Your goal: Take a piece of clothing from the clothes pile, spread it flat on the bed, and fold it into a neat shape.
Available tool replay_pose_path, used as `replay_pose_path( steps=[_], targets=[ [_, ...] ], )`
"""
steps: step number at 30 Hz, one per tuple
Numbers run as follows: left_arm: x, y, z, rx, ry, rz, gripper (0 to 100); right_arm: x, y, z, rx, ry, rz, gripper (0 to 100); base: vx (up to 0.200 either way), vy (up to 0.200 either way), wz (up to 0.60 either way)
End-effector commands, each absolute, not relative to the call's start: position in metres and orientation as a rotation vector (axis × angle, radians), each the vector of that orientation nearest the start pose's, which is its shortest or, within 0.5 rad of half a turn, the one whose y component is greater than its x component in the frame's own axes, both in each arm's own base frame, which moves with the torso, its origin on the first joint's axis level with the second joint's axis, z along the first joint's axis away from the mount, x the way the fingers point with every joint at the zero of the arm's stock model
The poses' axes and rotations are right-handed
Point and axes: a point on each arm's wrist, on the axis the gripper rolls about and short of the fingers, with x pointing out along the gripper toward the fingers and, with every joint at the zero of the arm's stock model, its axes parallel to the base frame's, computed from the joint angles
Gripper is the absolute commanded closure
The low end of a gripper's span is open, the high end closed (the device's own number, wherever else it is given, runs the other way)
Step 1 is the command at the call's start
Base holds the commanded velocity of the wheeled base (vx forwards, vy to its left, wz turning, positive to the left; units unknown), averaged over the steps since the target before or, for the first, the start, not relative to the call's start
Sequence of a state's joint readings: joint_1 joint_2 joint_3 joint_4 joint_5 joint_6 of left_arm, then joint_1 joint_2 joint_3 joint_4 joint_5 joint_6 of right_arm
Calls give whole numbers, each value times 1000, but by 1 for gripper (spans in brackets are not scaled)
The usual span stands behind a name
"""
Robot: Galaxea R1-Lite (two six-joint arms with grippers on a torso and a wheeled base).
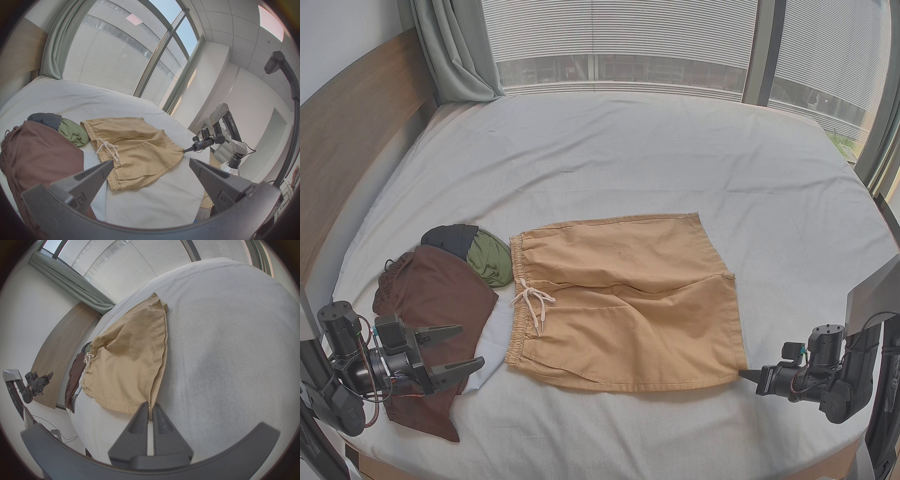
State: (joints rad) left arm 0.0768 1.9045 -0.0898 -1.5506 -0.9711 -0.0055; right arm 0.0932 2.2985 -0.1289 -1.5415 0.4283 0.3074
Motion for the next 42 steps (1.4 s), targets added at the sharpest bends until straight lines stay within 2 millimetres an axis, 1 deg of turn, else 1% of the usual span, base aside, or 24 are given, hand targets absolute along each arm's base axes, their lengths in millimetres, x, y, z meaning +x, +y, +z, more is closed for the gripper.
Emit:
replay_pose_path(
  steps=[1, 4, 5, 9, 13, 16, 19, 20, 22, 27, 34, 39, 42],
  targets=[
    [221, -1, 68, -153, 254, -883, 0, 241, 33, -22, 394, 705, 411, 100, 0, 0, 0],
    [221, -1, 67, -159, 259, -882, 0, 242, 33, -21, 393, 699, 413, 100, 0, 0, 0],
    [221, -1, 66, -162, 265, -883, 0, 242, 34, -20, 393, 698, 417, 0, 0, 0, 0],
    [221, -1, 64, -172, 278, -881, 0, 243, 34, -18, 389, 686, 421, 0, 0, 0, 0],
    [222, -1, 61, -177, 287, -880, 0, 243, 35, -11, 385, 657, 435, 0, 0, 0, 0],
    [223, -1, 58, -180, 298, -882, 0, 241, 39, 2, 365, 612, 493, 0, 0, 0, 0],
    [225, -1, 54, -186, 310, -881, 0, 241, 40, 9, 316, 571, 517, 0, 0, 0, 0],
    [225, -1, 54, -186, 310, -881, 0, 241, 40, 9, 316, 571, 517, 0, 0, 0, 0],
    [228, -1, 57, -203, 306, -876, 0, 240, 43, 17, 289, 537, 538, 0, 0, 0, 0],
    [226, -4, 56, -255, 341, -864, 0, 238, 50, 24, 279, 515, 571, 0, 0, 0, 0],
    [232, -5, 36, -308, 424, -855, 0, 237, 56, 24, 274, 516, 591, 0, 0, 0, 0],
    [240, -4, 17, -358, 498, -794, 0, 236, 59, 23, 273, 526, 601, 0, 0, 0, 0],
    [244, -4, 11, -372, 517, -758, 0, 236, 59, 23, 273, 528, 602, 0, 0, 0, 0]
  ],
)
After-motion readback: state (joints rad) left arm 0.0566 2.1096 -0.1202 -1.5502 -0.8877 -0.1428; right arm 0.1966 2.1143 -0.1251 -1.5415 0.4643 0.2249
